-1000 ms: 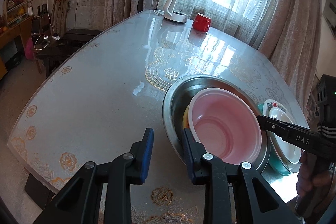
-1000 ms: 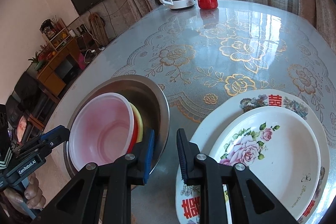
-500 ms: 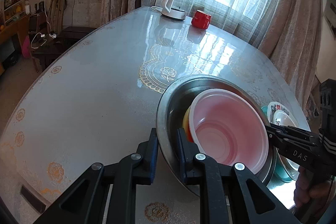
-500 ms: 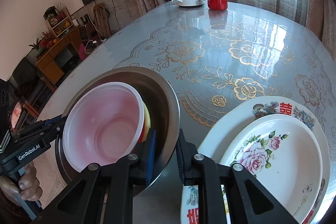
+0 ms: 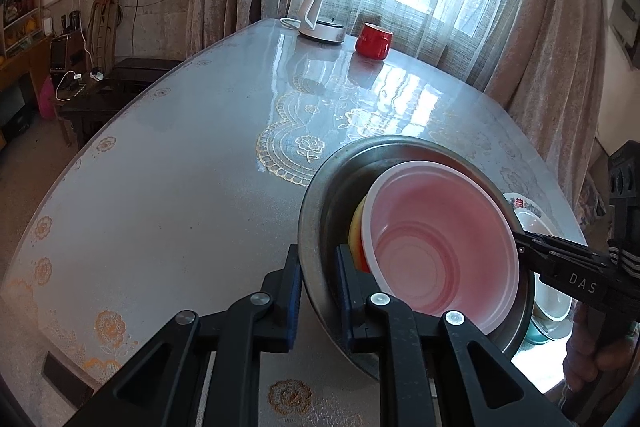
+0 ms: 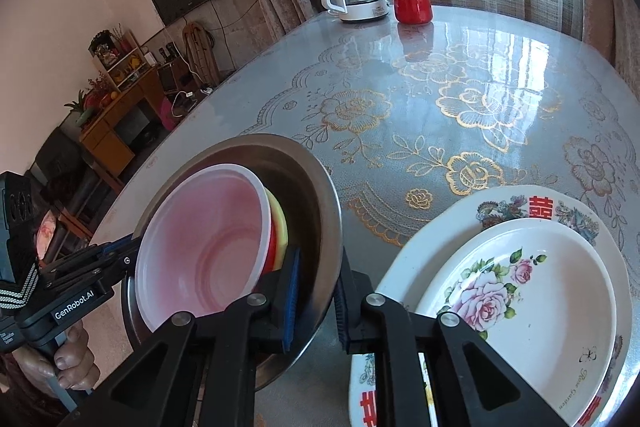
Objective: Organize plates and bowls
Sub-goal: 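Lift the nested steel bowl and carry it over the plate stack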
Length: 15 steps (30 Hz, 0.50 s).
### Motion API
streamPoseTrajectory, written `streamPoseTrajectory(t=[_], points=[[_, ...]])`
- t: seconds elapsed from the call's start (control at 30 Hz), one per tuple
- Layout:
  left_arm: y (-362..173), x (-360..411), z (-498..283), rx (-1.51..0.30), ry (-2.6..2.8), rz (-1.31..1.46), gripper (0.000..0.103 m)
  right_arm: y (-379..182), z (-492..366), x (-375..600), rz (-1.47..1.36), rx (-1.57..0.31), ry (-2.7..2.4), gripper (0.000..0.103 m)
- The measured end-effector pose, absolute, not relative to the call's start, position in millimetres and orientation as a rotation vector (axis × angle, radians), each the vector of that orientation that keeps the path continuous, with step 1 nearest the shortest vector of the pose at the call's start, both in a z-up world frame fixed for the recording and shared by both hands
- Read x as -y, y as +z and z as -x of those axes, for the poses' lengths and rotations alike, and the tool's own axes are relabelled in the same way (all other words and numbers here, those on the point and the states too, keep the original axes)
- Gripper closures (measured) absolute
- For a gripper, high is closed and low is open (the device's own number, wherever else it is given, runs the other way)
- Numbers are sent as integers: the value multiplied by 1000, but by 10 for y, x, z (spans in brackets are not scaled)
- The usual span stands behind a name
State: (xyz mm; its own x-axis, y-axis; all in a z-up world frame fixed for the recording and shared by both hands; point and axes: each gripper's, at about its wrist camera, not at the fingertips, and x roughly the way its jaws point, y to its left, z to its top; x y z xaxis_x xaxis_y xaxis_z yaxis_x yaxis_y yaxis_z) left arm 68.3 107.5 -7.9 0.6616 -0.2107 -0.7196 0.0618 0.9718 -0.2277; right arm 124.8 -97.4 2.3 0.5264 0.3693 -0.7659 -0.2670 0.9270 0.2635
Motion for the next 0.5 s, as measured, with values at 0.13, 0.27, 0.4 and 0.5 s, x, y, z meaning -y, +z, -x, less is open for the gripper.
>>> streamPoseTrajectory(t=[0.13, 0.27, 0.4, 0.5], points=[[41, -1044, -627, -811, -170, 189, 87, 96, -1170, 1029, -143, -923, 387, 87], [159, -979, -586, -784, -192, 174, 87, 172, -1103, 1119, -179, -904, 387, 87], [249, -910, -562, -763, -222, 173, 87, 287, -1007, 1207, -191, -862, 372, 87], [309, -839, -544, -752, -248, 169, 87, 372, -955, 1306, -218, -839, 367, 87]])
